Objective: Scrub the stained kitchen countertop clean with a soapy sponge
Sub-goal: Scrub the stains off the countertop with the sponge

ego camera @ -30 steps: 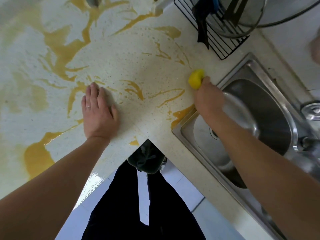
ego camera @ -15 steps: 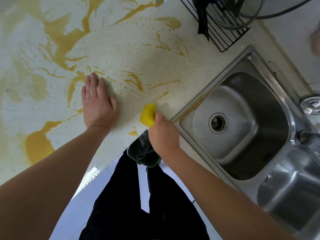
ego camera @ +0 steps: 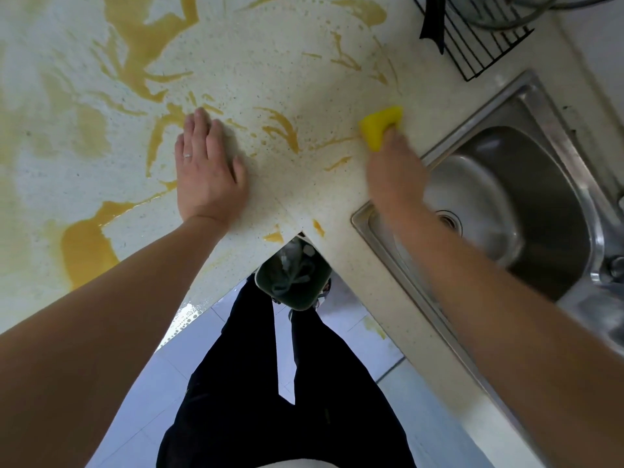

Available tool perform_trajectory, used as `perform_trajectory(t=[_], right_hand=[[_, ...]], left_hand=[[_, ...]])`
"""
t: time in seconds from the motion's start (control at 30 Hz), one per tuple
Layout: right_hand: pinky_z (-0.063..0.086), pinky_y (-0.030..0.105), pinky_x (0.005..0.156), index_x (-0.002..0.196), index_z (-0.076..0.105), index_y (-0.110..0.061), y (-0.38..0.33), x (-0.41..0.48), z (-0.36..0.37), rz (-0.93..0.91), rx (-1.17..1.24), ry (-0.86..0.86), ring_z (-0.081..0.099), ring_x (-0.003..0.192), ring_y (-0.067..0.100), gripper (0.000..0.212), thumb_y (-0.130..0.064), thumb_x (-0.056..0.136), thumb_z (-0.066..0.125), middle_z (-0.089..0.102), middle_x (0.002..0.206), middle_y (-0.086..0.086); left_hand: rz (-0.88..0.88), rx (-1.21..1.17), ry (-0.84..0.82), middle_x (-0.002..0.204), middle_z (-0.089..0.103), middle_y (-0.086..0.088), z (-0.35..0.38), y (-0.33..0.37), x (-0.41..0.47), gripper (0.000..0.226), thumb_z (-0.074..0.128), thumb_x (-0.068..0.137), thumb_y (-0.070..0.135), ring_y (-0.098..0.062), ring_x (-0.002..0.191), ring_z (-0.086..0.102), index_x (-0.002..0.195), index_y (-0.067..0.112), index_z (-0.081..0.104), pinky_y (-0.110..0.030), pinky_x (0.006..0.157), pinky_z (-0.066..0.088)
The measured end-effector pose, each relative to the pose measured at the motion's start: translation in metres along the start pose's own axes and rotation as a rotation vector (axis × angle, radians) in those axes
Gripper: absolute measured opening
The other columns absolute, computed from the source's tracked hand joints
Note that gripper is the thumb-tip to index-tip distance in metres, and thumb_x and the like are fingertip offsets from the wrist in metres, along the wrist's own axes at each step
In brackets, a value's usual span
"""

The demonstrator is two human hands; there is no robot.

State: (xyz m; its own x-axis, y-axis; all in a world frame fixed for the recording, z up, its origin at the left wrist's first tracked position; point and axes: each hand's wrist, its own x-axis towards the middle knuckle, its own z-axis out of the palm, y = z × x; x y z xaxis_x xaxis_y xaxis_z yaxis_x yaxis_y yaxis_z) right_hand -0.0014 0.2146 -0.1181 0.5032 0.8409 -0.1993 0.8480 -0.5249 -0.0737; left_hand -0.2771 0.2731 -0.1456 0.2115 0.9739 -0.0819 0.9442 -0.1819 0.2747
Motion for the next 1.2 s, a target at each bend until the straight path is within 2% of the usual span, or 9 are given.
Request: perform_trajectory(t=[0.2, 0.33, 0.5, 0.6, 0.77, 0.9, 0.97, 1.07, 1.2], right_hand=[[0.038, 0.023, 0.050, 0.134, 0.053, -0.003, -0.065, -0.141, 0.034, -0.107, 0.099, -0.082, 0.060, 0.069, 0.015, 0.057, -0.013, 0.080, 0.064, 0.061, 0.092, 0.002], [0.027, 0.023, 0.048, 0.134, 0.055, -0.008, -0.067, -0.177, 0.025, -0.149, 0.276, -0.105, 0.049, 0.056, 0.015, 0.056, -0.021, 0.082, 0.041, 0.060, 0.092, 0.002], [0.044, 0.028, 0.052, 0.151, 0.037, -0.019, 0.006, -0.182, 0.001, -0.050, 0.240, -0.069, 0.051, 0.070, 0.015, 0.062, -0.018, 0.090, 0.043, 0.056, 0.106, 0.001], [0.038, 0.024, 0.054, 0.153, 0.036, -0.015, 0.030, -0.197, 0.008, 0.012, 0.104, -0.112, 0.051, 0.072, 0.016, 0.060, -0.021, 0.093, 0.040, 0.057, 0.106, 0.004], [0.030, 0.025, 0.053, 0.155, 0.026, -0.005, -0.030, -0.192, 0.030, 0.134, 0.197, -0.170, 0.051, 0.072, 0.021, 0.062, -0.016, 0.098, 0.045, 0.053, 0.120, 0.011], [0.021, 0.025, 0.045, 0.152, 0.037, -0.010, -0.073, -0.192, 0.028, -0.016, 0.312, -0.204, 0.039, 0.060, 0.017, 0.061, -0.015, 0.091, 0.041, 0.053, 0.105, 0.007], [0.028, 0.024, 0.046, 0.151, 0.040, -0.016, -0.065, -0.190, 0.018, -0.057, 0.357, -0.155, 0.042, 0.059, 0.016, 0.062, -0.018, 0.090, 0.037, 0.053, 0.102, 0.003], [0.038, 0.023, 0.054, 0.154, 0.034, -0.022, -0.024, -0.163, 0.001, 0.090, 0.376, -0.021, 0.050, 0.072, 0.013, 0.059, -0.018, 0.096, 0.044, 0.056, 0.112, 0.004], [0.053, 0.041, 0.079, 0.151, 0.034, -0.018, 0.023, -0.063, -0.017, 0.264, 0.346, 0.189, 0.061, 0.100, 0.024, 0.055, -0.024, 0.097, 0.042, 0.057, 0.125, 0.009]], left_hand=[[-0.001, -0.002, -0.013, 0.171, 0.014, -0.017, -0.002, 0.001, 0.000, 0.066, 0.030, 0.100, 0.032, -0.032, 0.159, 0.008, 0.158, 0.001, 0.028, -0.046, 0.129, 0.006], [0.006, -0.013, -0.006, 0.170, 0.015, -0.018, -0.003, 0.002, 0.000, 0.065, 0.031, 0.100, 0.032, -0.033, 0.159, 0.009, 0.157, 0.001, 0.029, -0.046, 0.129, 0.007], [0.002, -0.009, -0.018, 0.171, 0.013, -0.017, -0.005, 0.003, -0.001, 0.064, 0.030, 0.102, 0.034, -0.031, 0.159, 0.007, 0.158, 0.002, 0.027, -0.046, 0.130, 0.005], [0.005, -0.012, -0.019, 0.170, 0.014, -0.018, -0.005, 0.002, -0.001, 0.065, 0.031, 0.102, 0.034, -0.032, 0.159, 0.008, 0.158, 0.002, 0.027, -0.046, 0.130, 0.006], [-0.001, -0.001, -0.034, 0.171, 0.013, -0.017, -0.005, 0.002, -0.001, 0.066, 0.030, 0.102, 0.033, -0.031, 0.159, 0.007, 0.159, 0.002, 0.025, -0.046, 0.130, 0.005], [0.003, -0.002, -0.046, 0.170, 0.014, -0.018, -0.005, 0.002, -0.001, 0.067, 0.030, 0.100, 0.033, -0.032, 0.159, 0.008, 0.159, 0.001, 0.026, -0.047, 0.129, 0.006], [0.008, 0.012, -0.056, 0.171, 0.013, -0.018, -0.006, 0.002, -0.001, 0.067, 0.029, 0.101, 0.034, -0.032, 0.159, 0.007, 0.159, 0.002, 0.024, -0.048, 0.129, 0.007], [0.002, 0.091, -0.062, 0.172, 0.009, -0.013, -0.004, -0.001, -0.002, 0.068, 0.026, 0.102, 0.039, -0.027, 0.160, 0.004, 0.162, 0.007, 0.021, -0.051, 0.129, 0.005], [-0.046, 0.110, -0.059, 0.173, 0.006, -0.007, -0.002, -0.003, 0.003, 0.067, 0.026, 0.102, 0.042, -0.027, 0.160, 0.003, 0.162, 0.015, 0.020, -0.056, 0.127, 0.005]])
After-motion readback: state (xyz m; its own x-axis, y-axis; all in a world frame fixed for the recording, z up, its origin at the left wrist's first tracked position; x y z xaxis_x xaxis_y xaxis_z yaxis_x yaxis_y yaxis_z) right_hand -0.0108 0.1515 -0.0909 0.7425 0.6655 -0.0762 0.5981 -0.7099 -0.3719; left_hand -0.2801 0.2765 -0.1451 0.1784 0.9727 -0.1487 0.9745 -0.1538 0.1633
